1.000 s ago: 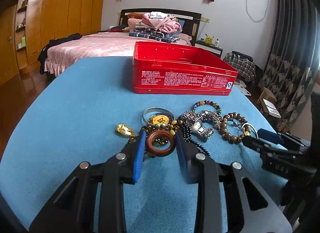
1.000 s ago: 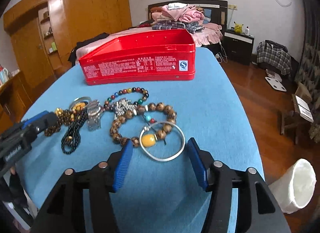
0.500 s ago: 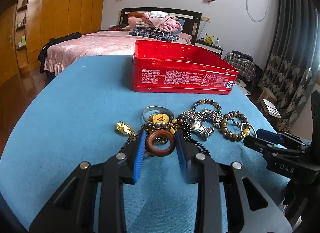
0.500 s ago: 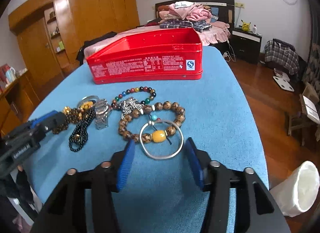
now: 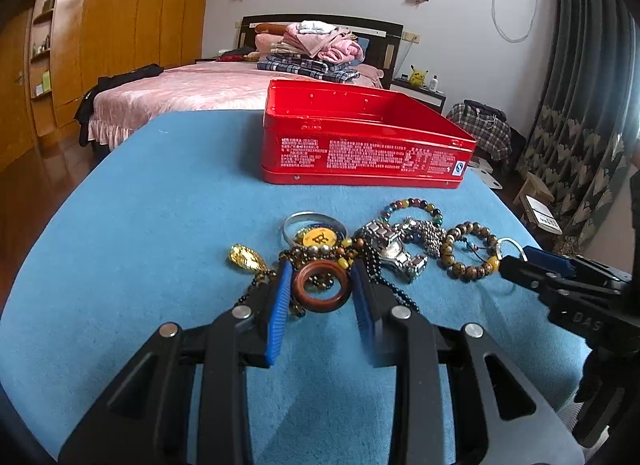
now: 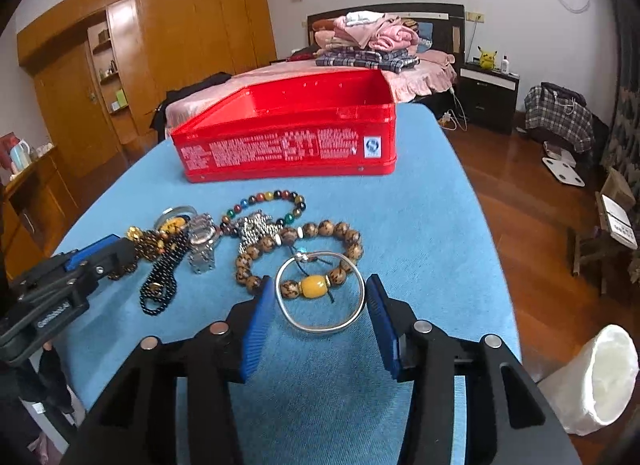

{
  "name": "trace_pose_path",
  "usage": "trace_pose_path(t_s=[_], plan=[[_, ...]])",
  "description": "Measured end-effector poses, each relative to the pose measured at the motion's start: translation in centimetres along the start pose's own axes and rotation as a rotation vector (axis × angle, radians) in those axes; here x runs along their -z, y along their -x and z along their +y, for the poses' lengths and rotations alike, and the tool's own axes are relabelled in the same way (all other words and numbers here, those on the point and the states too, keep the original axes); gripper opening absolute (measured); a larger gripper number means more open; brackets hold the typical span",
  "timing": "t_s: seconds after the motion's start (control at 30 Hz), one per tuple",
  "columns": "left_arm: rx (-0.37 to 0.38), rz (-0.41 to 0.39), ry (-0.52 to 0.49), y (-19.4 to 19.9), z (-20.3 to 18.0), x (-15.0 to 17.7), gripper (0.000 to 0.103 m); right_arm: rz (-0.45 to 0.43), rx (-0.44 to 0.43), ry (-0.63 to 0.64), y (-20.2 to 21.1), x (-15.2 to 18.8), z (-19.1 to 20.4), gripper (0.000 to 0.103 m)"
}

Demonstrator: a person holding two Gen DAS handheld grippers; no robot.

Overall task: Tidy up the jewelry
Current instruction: 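Carry ring and bangle over the red tin while both grippers open to drop them, then withdraw both grippers from the tin back toward the jewelry pile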

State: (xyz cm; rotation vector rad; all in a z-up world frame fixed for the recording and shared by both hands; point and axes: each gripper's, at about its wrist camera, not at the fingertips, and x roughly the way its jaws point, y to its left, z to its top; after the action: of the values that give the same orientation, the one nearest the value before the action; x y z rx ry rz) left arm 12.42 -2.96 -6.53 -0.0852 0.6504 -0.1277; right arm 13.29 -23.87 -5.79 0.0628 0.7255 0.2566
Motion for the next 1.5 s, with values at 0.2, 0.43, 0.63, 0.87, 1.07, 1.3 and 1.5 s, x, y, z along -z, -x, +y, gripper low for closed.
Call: trace_pose_path(t_s=[0.2,0.43,0.63,0.87,1.07,1.3,1.5], plan=[[0.012,-0.046,-0.007,0.0,-0.6,-2.5,0.029,-0.051,-0.026,0.008,1.1,-3.0,0.3,0.047],[0.037,-0.14,0.003,-1.5,-1.1,-8.9,0.029,-0.132,-0.046,0.032,-0.4,-9.1,0.4,0.047],[0.034,-0.148,-0.021,-6.3,-1.6,-14.3,0.029,-0.14,-0.05,0.057,-5.4,-14.6,0.5,0.047],[0.022,-0.11,-0.034,-9.6,-0.6,-15.6,0.057,-0.116,-0.052,0.061,-8.9,-15.8,0.1,0.055],[0.005,-0.122,-0.022,-6.9,1.5,-15.0,0.077,-0.167,-0.024,0.037,-6.7,-14.3,-0.5,0.078],[-0.044,-0.134,-0.007,-1.4,3.7,-11.5,0.083,-0.21,-0.01,0.027,-1.8,-9.9,0.5,0.082],[-0.073,-0.101,0.009,0.9,3.8,-7.1,0.082,-0.198,0.011,-0.002,0.5,-5.9,1.7,0.082]])
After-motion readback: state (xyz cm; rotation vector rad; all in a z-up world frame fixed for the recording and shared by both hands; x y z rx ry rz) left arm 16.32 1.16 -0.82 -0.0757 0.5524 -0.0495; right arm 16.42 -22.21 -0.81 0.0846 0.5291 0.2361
